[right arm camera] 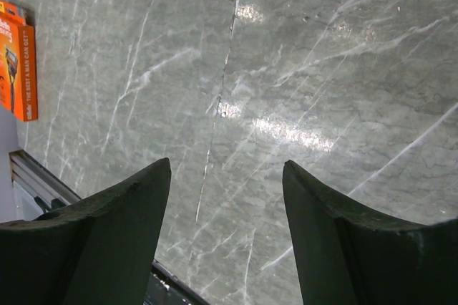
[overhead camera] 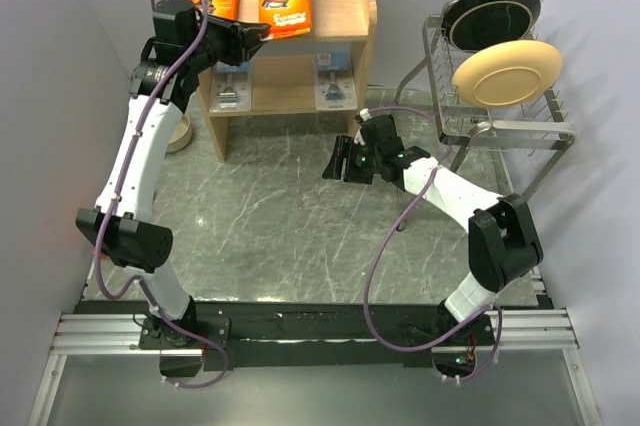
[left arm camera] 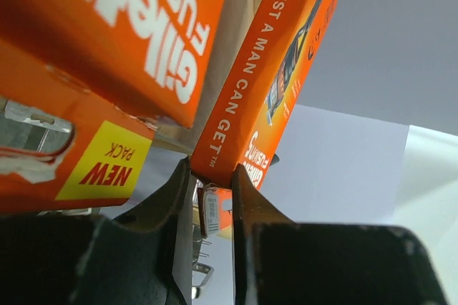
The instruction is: Place and organize the shaving razors onto the shelf
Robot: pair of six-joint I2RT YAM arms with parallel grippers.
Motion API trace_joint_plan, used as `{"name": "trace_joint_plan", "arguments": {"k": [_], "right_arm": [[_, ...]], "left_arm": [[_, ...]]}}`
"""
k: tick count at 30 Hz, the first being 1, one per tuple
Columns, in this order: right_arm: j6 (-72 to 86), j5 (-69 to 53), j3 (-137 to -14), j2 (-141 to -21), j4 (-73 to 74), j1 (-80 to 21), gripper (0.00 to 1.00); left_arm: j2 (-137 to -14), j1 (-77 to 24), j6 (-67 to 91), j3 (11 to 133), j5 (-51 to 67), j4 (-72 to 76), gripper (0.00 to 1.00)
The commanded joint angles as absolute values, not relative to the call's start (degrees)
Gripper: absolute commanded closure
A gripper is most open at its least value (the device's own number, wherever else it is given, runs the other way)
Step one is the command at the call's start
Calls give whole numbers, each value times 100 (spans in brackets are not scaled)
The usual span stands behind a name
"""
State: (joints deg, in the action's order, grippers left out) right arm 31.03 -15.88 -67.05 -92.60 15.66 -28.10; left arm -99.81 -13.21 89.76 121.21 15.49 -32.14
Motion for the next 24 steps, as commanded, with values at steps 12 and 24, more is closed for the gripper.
{"name": "trace_joint_plan", "arguments": {"k": [12, 24], "right_arm": [[3208, -1582, -6671, -9053, 1257, -2725, 29], [3261, -1556, -6548, -8947, 1169, -2698, 28]], "left_arm": [[-9457, -1529, 8877, 12190, 896, -2918, 38], [-8843, -1573, 7973, 11743, 1764, -2601, 0]]}}
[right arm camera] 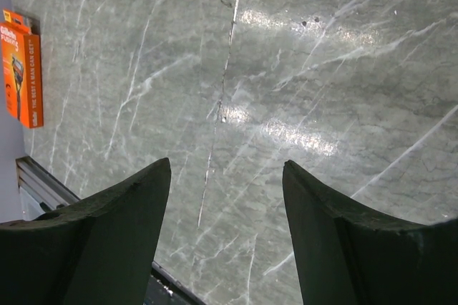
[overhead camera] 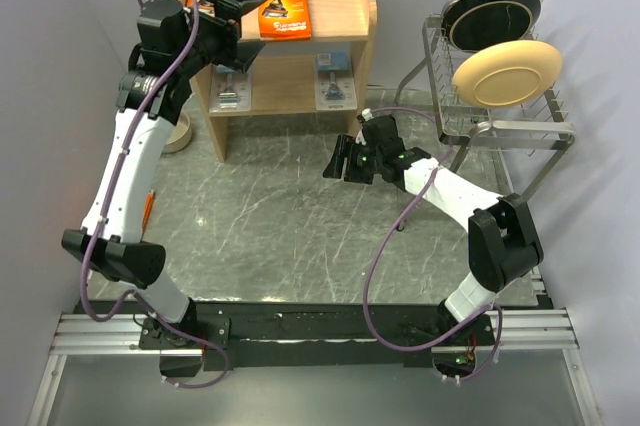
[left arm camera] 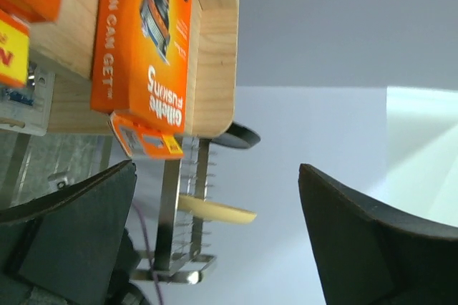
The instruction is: Place and organize the shaving razors onto the shelf
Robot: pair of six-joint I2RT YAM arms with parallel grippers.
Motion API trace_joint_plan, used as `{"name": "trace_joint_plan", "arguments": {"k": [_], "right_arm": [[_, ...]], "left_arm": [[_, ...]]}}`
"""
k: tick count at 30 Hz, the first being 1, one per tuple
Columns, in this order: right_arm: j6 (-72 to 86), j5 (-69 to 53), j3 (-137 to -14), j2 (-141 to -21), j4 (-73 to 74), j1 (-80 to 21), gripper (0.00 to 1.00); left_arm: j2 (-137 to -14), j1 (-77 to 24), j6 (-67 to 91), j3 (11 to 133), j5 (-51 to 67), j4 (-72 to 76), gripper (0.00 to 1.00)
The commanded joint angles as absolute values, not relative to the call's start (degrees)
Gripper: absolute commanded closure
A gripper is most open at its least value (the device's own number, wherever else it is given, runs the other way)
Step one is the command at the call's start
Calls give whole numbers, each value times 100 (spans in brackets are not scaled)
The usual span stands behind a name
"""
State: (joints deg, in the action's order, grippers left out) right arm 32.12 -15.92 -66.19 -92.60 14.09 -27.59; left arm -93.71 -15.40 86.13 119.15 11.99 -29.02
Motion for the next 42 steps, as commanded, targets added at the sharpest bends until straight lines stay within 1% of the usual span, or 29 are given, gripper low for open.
{"name": "trace_joint_plan", "arguments": {"k": [1, 2, 4, 6, 7, 9, 10, 12, 13, 14, 15, 17, 18, 19, 20, 21, 22, 23, 25, 26, 27, 28, 30, 31, 34, 37, 42], "right_arm": [[3278, -1564, -6513, -8930, 1134, -2681, 28], [3287, -1564, -6504, -8912, 1108, -2672, 28], [3313, -1617, -6451, -8895, 1055, -2628, 29], [3348, -1696, -6407, -8851, 967, -2610, 29], [3366, -1792, -6390, -8816, 836, -2584, 30], [3366, -1968, -6381, -8632, 660, -2593, 33], [3366, -2482, -6407, -8553, 355, -2593, 35], [3244, -2907, -6792, -8394, 106, -2663, 37], [3147, -2979, -7003, -8341, 97, -2715, 36], [3051, -3006, -7214, -8236, 88, -2846, 36], [2841, -2962, -7633, -8174, 88, -2900, 36], [2699, -2665, -8014, -8043, 44, -3023, 37], [2585, -2585, -8355, -8016, 35, -3041, 39], [2514, -2497, -8524, -8007, 26, -3067, 43], [2427, -2392, -8699, -8016, 70, -3085, 45], [2243, -2103, -9032, -8024, 105, -3137, 47], [2189, -2005, -9174, -8042, 140, -3155, 49], [2128, -1969, -9315, -8112, 141, -3155, 49], [1829, -1855, -9667, -8191, 149, -3217, 43], [1689, -1802, -9851, -8296, 184, -3252, 40], [1383, -1758, -9922, -8340, 211, -3322, 30], [1267, -1610, -9975, -8393, 254, -3357, 28], [1004, -1434, -10081, -8516, 255, -3410, 27], [932, -1198, -10133, -8569, 281, -3445, 26], [633, -907, -10370, -8928, 360, -3489, 26], [344, -897, -10573, -9175, 290, -3498, 25], [44, -677, -10942, -9509, 220, -3498, 27]], "left_arm": [[-8772, -1573, 7815, 11559, 1975, -2619, 1], [-8650, -1573, 7448, 11453, 2169, -2628, 1], [-8491, -1477, 7470, 11042, 2477, -2689, 0], [-8297, -951, 7392, 10724, 3046, -2279, 1], [-8279, -767, 6948, 10592, 3624, -1798, 1], [-8139, -337, 6052, 10468, 4347, -1093, 1], [-8086, -221, 5125, 10398, 4942, -838, 1], [-7867, 209, 4590, 10398, 5281, -914, 1], [-7762, 359, 4222, 10189, 5456, -836, 0], [-7482, 621, 4062, 10082, 5414, -791, 1], [-7332, 702, 3930, 9959, 5188, -817, 1], [-6859, 791, 3290, 9406, 4845, -730, 1], [-6725, 800, 3009, 9239, 4791, -721, 1], [-6593, 782, 2614, 8907, 4738, -703, 3], [-6383, 782, 2549, 8747, 4659, -660, 4], [-6303, 782, 2514, 8589, 4441, -685, 7], [-6250, 791, 2392, 8343, 4360, -773, 17], [-6162, 782, 2338, 8245, 4325, -843, 21], [-6056, 782, 2233, 7947, 4412, -896, 28], [-5951, 782, 2285, 7858, 4403, -870, 27], [-5907, 791, 2329, 7788, 4290, -861, 25], [-5889, 782, 2303, 7752, 4246, -922, 21], [-5827, 791, 2259, 7752, 4097, -984, 16], [-5810, 782, 2224, 7769, 3956, -1028, 11], [-5748, 791, 2119, 7822, 3859, -1116, 5], [-5722, 800, 2066, 7814, 3823, -1187, 1], [-5713, 791, 2100, 7691, 3805, -1099, 0]]}}
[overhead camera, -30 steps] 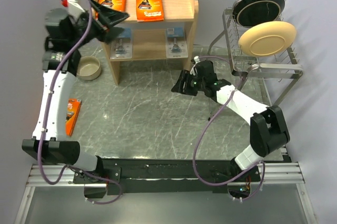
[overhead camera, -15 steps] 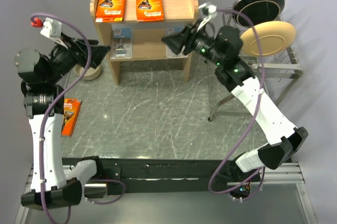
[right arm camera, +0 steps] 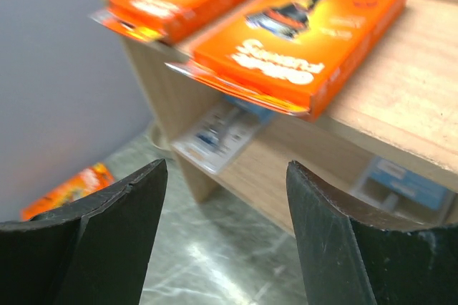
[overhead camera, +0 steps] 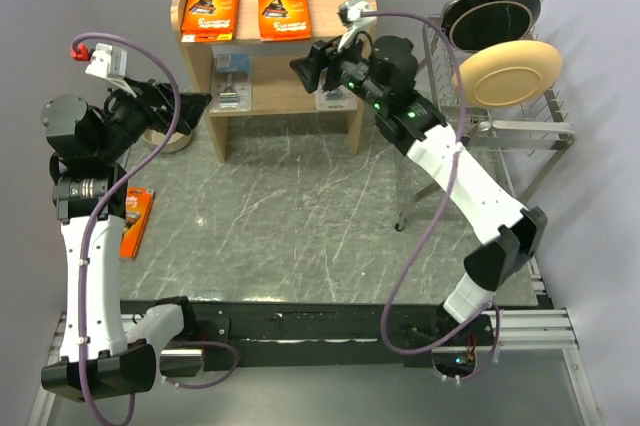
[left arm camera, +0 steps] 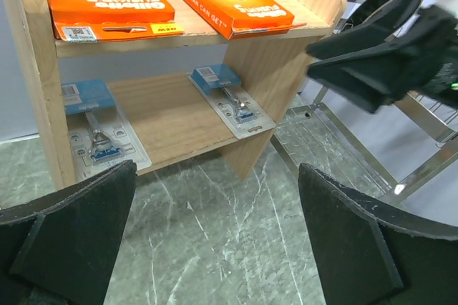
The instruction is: Place and organize the shaving razors onto the shelf
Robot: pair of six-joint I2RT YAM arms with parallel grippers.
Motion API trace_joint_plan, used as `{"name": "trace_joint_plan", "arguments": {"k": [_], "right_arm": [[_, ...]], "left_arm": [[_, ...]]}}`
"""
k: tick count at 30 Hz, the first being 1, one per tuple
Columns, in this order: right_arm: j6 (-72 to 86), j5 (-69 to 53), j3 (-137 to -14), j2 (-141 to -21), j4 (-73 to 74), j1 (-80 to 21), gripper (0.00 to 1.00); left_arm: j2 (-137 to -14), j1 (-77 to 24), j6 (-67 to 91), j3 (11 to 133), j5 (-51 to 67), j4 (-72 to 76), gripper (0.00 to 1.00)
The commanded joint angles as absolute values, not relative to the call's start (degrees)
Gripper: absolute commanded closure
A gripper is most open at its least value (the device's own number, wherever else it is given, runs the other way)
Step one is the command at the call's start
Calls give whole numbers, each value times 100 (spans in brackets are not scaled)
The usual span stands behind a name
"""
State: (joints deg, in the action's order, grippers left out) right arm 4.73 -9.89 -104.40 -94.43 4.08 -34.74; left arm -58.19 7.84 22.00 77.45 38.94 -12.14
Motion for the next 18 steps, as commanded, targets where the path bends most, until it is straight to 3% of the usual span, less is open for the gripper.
{"name": "trace_joint_plan", "arguments": {"k": [1, 9, 18], "right_arm": [[35, -659, -10968, -9571, 194, -3498, 27], [35, -624, -11057, -9624, 158, -3542, 35], [-940, -71, -11004, -9641, 27, -3718, 34]], "left_arm": [[-5739, 791, 2101, 7682, 3814, -1081, 1], [-5827, 800, 2373, 7453, 3832, -800, 1], [-5924, 844, 2593, 7374, 3727, -457, 0]]}}
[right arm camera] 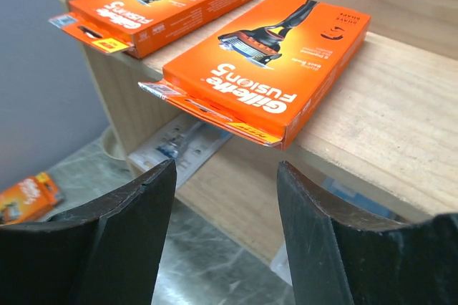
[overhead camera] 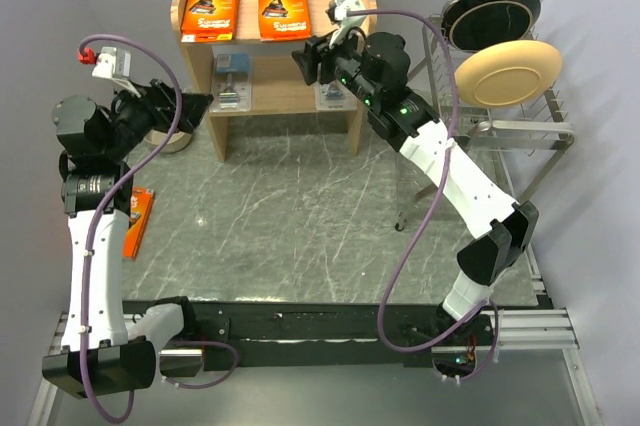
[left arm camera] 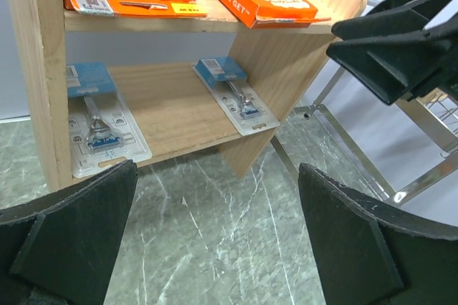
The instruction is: Place and organize the shaving razors onto the shelf
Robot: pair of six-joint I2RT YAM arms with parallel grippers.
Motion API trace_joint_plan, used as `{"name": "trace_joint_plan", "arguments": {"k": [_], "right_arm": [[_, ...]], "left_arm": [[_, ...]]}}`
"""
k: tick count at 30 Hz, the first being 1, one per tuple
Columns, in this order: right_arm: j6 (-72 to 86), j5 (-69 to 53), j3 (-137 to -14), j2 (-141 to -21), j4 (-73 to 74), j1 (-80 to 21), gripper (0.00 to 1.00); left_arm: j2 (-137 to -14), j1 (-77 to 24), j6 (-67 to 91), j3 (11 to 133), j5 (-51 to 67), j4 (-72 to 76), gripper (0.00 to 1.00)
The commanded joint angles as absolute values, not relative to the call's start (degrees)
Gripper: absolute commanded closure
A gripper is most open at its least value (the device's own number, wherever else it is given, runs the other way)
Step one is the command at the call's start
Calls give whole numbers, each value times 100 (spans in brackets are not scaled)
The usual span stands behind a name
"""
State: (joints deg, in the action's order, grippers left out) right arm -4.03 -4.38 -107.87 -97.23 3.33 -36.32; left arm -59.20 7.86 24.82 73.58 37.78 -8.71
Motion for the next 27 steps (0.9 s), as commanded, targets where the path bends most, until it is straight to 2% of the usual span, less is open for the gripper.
{"name": "trace_joint_plan", "arguments": {"k": [1, 15, 27], "right_arm": [[-967, -53, -11082, -9720, 9, -3718, 34], [-984, 193, -11610, -10353, -141, -3718, 32], [-291, 18, -12119, -10810, -114, -3656, 31]], "left_arm": [[-5941, 835, 2593, 7383, 3700, -466, 1], [-5976, 984, 2742, 7392, 3612, -448, 1], [-5968, 1107, 2848, 7374, 3568, -448, 1]]}}
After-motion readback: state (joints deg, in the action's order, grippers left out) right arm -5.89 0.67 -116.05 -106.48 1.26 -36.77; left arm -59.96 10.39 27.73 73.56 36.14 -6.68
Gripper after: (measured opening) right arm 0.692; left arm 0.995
